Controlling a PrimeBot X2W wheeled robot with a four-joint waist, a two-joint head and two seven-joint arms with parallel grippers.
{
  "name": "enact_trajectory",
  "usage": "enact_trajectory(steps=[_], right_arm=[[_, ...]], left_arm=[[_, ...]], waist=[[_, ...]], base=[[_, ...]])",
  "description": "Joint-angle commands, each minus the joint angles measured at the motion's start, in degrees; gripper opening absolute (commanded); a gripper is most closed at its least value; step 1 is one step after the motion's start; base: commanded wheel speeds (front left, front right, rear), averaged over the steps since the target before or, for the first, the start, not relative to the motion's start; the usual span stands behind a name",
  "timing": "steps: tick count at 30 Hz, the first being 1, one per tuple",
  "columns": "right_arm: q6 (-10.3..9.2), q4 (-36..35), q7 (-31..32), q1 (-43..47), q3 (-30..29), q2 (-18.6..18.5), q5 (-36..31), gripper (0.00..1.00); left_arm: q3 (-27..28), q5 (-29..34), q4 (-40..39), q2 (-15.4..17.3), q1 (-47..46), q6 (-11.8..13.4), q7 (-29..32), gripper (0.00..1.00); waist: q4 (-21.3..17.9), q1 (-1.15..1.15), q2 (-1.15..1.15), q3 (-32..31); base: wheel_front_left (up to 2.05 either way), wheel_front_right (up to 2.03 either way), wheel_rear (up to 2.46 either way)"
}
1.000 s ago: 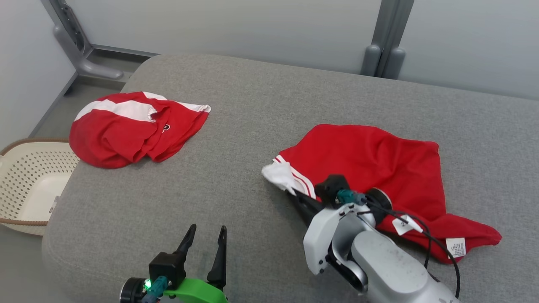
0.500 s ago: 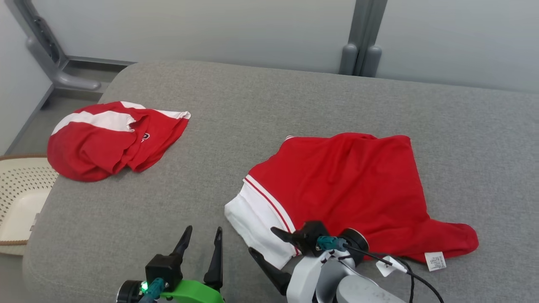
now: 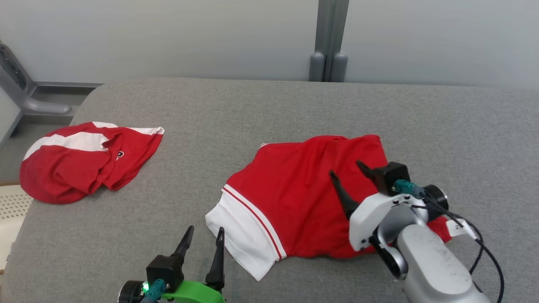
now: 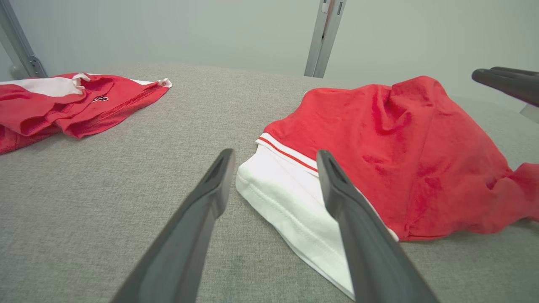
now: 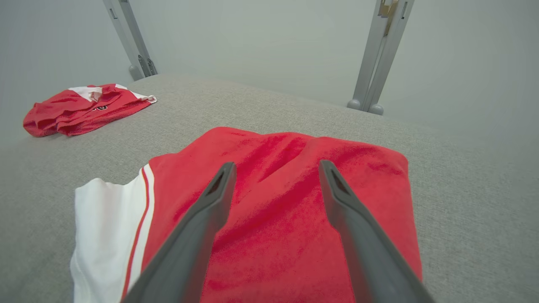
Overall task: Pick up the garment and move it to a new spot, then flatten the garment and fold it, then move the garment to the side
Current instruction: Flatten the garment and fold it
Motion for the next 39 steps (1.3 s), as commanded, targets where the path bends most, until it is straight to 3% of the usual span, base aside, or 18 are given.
enact_trajectory(steps=[1, 6, 15, 23, 25, 26, 31, 39], right_arm=[[-0.04, 0.28, 0.34, -0.64, -2.57, -0.76, -2.12, 1.00], [-0.06, 1.36, 2.55, -1.22, -11.84, -2.29, -6.37, 1.00], [-0.06, 5.15, 5.34, -0.60, -20.01, -4.61, -8.43, 1.00], [-0.06, 12.01, 12.18, -1.25, -23.01, -4.37, -2.32, 1.00], [-0.05, 12.26, 13.03, -1.62, -22.50, -4.74, -0.78, 0.28], [-0.05, 12.21, 13.49, -1.81, -21.95, -4.84, 0.09, 0.00], [-0.06, 10.71, 12.74, -3.86, -19.85, -6.38, 2.14, 0.00], [-0.06, 9.88, 7.26, -11.70, -20.18, -7.18, -0.20, 0.00]], left_arm=[[-0.07, -0.47, -0.16, 0.13, 0.19, 0.11, 0.03, 1.00], [0.15, -0.35, -0.53, 0.15, -1.06, 0.31, 0.03, 1.00], [1.07, 0.24, -1.63, 0.35, -2.65, 0.41, 0.02, 1.00], [1.34, 0.47, -2.13, 0.05, -2.90, 0.27, 0.02, 1.00], [1.41, 0.55, -2.23, -0.02, -2.72, 0.28, 0.03, 1.00], [1.46, 0.60, -2.28, -0.05, -2.65, 0.26, 0.02, 1.00], [1.69, 0.75, -2.44, -0.20, -2.85, 0.12, 0.03, 1.00], [1.95, 0.95, -2.37, -0.52, -3.60, -0.14, 0.02, 1.00]], waist=[[0.76, 0.00, 0.00, 0.73], [3.01, 0.00, 0.00, 2.70], [6.59, 0.00, 0.00, 5.41], [8.77, 0.00, 0.00, 6.54], [8.98, 0.00, 0.00, 6.71], [9.07, 0.00, 0.00, 6.78], [9.38, 0.00, 0.00, 7.15], [10.14, 0.00, 0.00, 7.68]], base=[[0.00, 0.00, 0.00], [0.00, 0.00, 0.00], [0.00, 0.00, 0.00], [0.00, 0.00, 0.00], [0.00, 0.00, 0.00], [0.00, 0.00, 0.00], [0.00, 0.00, 0.00], [0.00, 0.00, 0.00]])
